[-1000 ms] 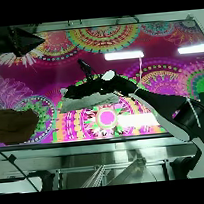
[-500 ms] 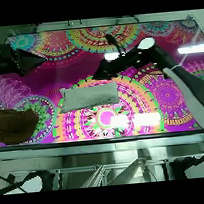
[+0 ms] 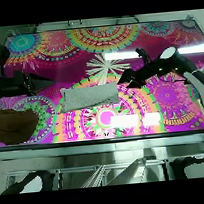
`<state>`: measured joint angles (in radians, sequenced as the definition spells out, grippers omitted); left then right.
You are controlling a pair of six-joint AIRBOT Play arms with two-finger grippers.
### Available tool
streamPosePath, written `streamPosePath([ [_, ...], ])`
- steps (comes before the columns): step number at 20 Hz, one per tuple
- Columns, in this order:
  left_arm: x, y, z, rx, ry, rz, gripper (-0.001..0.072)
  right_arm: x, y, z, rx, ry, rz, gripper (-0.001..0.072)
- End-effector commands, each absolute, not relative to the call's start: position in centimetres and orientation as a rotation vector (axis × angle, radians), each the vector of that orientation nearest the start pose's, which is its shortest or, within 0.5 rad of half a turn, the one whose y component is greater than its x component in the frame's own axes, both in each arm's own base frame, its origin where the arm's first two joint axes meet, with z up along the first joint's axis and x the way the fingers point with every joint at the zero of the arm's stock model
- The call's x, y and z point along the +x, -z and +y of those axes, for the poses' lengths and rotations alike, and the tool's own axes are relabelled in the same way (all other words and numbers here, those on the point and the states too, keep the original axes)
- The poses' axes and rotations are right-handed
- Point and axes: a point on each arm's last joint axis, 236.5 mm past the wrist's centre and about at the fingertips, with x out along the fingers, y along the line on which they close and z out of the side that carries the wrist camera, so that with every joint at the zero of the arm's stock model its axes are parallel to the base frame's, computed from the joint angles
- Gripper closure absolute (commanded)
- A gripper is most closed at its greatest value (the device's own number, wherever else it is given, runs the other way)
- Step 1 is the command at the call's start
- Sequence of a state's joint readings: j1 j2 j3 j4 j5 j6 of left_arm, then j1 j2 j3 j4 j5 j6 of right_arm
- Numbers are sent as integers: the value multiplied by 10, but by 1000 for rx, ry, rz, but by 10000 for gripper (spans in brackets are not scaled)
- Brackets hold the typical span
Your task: Fold the shirts.
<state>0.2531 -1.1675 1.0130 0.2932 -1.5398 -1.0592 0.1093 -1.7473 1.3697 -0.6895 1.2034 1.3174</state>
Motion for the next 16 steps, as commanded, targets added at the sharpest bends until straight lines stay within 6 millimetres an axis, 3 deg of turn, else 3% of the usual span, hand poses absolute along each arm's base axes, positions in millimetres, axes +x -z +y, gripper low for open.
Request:
streamPosePath([
  [1,320,-144,-150,-832,965,998,696,423,88,235,741,-606,1476,34],
  [3,321,-144,-150,-833,959,995,697,414,108,253,759,-636,1515,34],
  [4,322,-144,-150,-833,959,993,696,409,116,260,757,-637,1534,80],
  [5,321,-144,-150,-825,963,989,696,409,116,269,752,-671,1519,213],
  [9,321,-144,-150,-821,965,986,697,414,96,308,804,-775,1423,222],
  [10,321,-144,-150,-821,965,986,697,416,89,317,830,-801,1398,306],
  [11,321,-144,-150,-821,966,986,696,416,79,325,869,-833,1377,659],
  [13,320,-144,-150,-820,969,988,697,417,57,336,949,-905,1344,693],
  [16,316,-145,-152,-820,986,998,697,416,-8,341,1044,-1057,1247,694],
])
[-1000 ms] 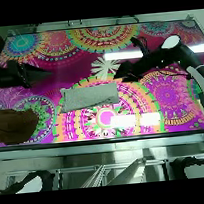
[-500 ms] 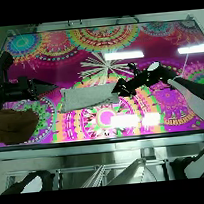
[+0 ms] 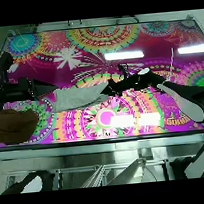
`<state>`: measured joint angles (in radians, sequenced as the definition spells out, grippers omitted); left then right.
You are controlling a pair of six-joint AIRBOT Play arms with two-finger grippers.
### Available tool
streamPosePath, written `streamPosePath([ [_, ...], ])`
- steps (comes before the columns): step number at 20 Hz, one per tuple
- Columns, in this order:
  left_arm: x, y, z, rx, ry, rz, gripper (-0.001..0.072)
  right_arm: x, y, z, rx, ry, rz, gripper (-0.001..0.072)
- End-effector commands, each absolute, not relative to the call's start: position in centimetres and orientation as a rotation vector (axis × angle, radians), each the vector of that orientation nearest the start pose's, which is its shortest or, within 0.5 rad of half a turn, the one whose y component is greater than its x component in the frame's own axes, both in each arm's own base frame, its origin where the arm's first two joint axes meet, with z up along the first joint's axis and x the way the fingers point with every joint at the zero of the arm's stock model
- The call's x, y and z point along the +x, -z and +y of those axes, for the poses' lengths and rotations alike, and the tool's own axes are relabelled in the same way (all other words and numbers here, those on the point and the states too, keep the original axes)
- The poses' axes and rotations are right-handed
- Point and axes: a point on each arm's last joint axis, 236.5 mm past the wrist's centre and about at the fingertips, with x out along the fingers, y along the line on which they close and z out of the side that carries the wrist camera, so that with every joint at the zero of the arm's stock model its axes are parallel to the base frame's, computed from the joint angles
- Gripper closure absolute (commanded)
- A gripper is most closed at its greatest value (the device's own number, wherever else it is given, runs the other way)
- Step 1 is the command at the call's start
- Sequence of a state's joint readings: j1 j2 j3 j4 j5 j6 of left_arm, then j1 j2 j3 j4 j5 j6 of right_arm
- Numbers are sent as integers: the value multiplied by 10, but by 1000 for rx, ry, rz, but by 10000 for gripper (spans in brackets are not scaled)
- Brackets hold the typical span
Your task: Fold the shirts.
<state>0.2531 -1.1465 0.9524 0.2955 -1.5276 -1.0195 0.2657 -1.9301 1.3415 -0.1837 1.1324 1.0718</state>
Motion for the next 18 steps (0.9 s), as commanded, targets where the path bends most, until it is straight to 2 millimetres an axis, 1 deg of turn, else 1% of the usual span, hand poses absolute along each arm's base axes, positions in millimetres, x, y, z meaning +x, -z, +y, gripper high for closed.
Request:
streamPosePath([
  [1,316,-146,-152,-820,989,1000,697,418,-32,336,1029,-1088,1198,694],
  [3,315,-146,-152,-820,989,1000,697,420,-93,313,986,-1141,1070,694],
  [4,315,-146,-152,-820,989,1000,697,418,-129,299,953,-1167,993,694],
  [5,315,-146,-152,-820,989,1000,697,414,-160,285,909,-1176,921,694],
  [7,315,-146,-152,-820,989,1000,697,398,-211,258,772,-1159,793,694],
  [8,315,-145,-152,-820,989,1000,697,388,-228,247,694,-1142,748,693],
  [9,315,-145,-152,-820,989,1000,697,379,-240,241,633,-1133,715,692],
  [10,316,-146,-152,-820,988,1000,697,378,-250,237,575,-1107,657,692],
  [12,316,-146,-152,-821,988,1000,697,398,-270,226,581,-1007,546,692],
  [13,316,-146,-152,-821,988,1000,697,402,-273,224,586,-990,529,692],
  [16,316,-146,-152,-823,986,997,697,404,-270,224,601,-988,539,693],
  [17,316,-146,-152,-822,986,998,697,408,-271,218,606,-970,530,693],
  [18,316,-146,-152,-822,986,998,697,416,-271,205,612,-938,516,693],
])
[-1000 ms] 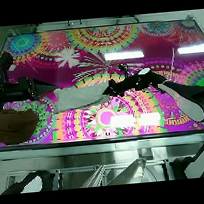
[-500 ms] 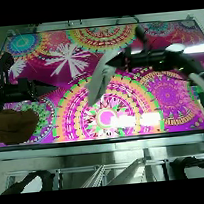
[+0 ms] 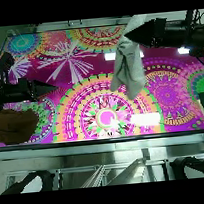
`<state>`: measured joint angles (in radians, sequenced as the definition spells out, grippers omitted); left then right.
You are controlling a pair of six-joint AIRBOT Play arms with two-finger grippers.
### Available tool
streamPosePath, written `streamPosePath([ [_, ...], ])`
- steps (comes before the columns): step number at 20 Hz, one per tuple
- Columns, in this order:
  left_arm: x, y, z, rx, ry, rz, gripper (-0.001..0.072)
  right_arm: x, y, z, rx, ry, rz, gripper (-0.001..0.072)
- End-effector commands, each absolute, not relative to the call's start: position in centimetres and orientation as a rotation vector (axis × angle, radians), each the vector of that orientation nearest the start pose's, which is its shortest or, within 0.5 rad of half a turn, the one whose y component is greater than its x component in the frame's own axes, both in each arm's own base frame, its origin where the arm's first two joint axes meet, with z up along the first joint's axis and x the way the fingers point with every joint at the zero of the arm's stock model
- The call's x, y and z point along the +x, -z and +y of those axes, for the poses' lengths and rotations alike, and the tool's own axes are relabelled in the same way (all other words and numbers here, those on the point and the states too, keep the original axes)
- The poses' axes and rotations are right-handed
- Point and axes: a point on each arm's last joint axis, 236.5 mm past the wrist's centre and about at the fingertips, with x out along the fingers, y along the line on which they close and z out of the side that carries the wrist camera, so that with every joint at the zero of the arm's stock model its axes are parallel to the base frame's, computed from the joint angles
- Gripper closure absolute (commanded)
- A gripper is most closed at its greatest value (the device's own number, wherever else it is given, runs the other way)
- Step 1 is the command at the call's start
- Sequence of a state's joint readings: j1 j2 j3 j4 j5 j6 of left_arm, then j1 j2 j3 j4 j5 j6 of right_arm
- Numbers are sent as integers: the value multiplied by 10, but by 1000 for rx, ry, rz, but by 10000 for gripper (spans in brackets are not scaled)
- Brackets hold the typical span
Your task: Fold the shirts.
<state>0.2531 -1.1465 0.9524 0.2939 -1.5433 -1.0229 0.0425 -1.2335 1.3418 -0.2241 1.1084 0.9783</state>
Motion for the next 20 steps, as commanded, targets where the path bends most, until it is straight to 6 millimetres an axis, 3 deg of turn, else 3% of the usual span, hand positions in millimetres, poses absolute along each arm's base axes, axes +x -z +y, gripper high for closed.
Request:
streamPosePath([
  [1,316,-146,-152,-822,986,998,697,424,-275,185,618,-898,494,692],
  [4,316,-146,-152,-822,986,998,697,444,-299,102,611,-759,399,685],
  [7,320,-145,-151,-823,973,989,697,463,-320,-14,692,-507,331,692],
  [9,326,-144,-149,-824,950,975,697,468,-318,-74,764,-425,340,694],
  [12,331,-143,-147,-825,929,961,697,468,-289,-143,902,-323,393,695],
  [14,333,-142,-146,-826,919,955,696,456,-262,-176,921,-214,457,695],
  [16,334,-142,-146,-825,917,953,697,430,-239,-205,911,-75,543,695],
  [20,334,-142,-146,-825,917,953,696,349,-230,-261,914,244,623,696],
])
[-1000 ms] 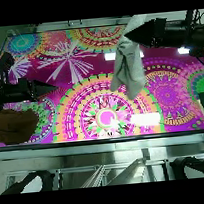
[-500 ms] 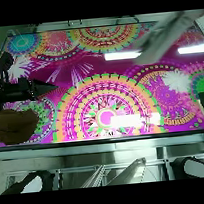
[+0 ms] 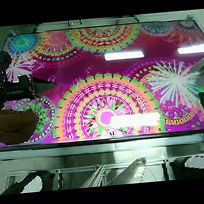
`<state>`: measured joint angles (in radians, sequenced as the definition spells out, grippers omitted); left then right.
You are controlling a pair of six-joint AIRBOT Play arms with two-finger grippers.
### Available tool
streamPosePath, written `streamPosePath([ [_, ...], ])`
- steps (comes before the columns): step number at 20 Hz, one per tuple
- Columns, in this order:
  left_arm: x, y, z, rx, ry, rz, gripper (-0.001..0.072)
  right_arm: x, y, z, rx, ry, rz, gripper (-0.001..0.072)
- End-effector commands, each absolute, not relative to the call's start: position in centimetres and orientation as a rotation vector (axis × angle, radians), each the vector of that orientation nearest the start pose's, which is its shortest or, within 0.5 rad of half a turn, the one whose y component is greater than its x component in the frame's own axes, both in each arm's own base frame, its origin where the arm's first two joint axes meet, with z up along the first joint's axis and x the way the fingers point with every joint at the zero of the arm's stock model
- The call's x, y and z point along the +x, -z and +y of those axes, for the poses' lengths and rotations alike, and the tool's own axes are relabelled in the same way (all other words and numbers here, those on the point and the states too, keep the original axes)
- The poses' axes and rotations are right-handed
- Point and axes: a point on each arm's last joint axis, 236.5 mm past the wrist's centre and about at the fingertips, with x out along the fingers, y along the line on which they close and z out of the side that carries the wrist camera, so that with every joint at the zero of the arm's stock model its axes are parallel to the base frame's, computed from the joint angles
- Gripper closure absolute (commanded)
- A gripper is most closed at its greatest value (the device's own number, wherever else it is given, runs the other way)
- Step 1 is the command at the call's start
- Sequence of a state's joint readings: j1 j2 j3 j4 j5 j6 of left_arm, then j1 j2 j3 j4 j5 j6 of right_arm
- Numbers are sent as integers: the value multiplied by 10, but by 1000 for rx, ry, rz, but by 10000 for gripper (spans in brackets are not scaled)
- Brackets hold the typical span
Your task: Fold the shirts.
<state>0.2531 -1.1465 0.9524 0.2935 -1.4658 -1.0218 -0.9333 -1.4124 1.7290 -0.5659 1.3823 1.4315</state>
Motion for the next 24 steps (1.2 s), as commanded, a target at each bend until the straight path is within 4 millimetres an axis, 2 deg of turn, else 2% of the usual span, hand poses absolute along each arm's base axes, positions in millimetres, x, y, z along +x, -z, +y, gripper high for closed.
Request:
streamPosePath([
  [1,334,-142,-146,-825,917,953,697,319,-224,-277,887,355,662,695],
  [4,337,-141,-144,-824,904,947,697,211,-185,-327,764,782,901,695],
  [5,337,-141,-144,-824,902,946,697,186,-174,-336,734,878,969,695],
  [6,337,-141,-144,-824,902,946,697,171,-162,-341,737,925,1009,695],
  [7,337,-141,-145,-823,903,947,697,166,-149,-343,761,933,1023,695],
  [9,336,-141,-147,-821,909,950,697,159,-110,-339,810,924,1089,695],
  [13,332,-140,-163,-800,940,965,697,134,-28,-313,901,885,1246,695],
  [14,331,-140,-168,-793,948,970,697,133,-17,-311,921,884,1245,695],
  [15,332,-140,-173,-787,947,966,697,141,-15,-312,938,868,1207,695],
  [16,334,-139,-177,-781,941,960,697,164,-22,-315,960,820,1116,695],
  [17,337,-138,-179,-777,933,953,697,197,-38,-315,985,725,997,695],
  [18,339,-137,-182,-773,925,947,697,237,-68,-316,1016,619,836,695],
  [19,342,-137,-183,-771,917,939,697,274,-105,-317,1021,517,682,695],
  [21,345,-137,-184,-770,908,932,697,333,-185,-313,960,343,448,696],
  [23,346,-137,-181,-774,900,928,697,380,-256,-294,885,162,303,695],
  [24,348,-136,-178,-778,892,924,697,400,-284,-284,861,90,256,695],
])
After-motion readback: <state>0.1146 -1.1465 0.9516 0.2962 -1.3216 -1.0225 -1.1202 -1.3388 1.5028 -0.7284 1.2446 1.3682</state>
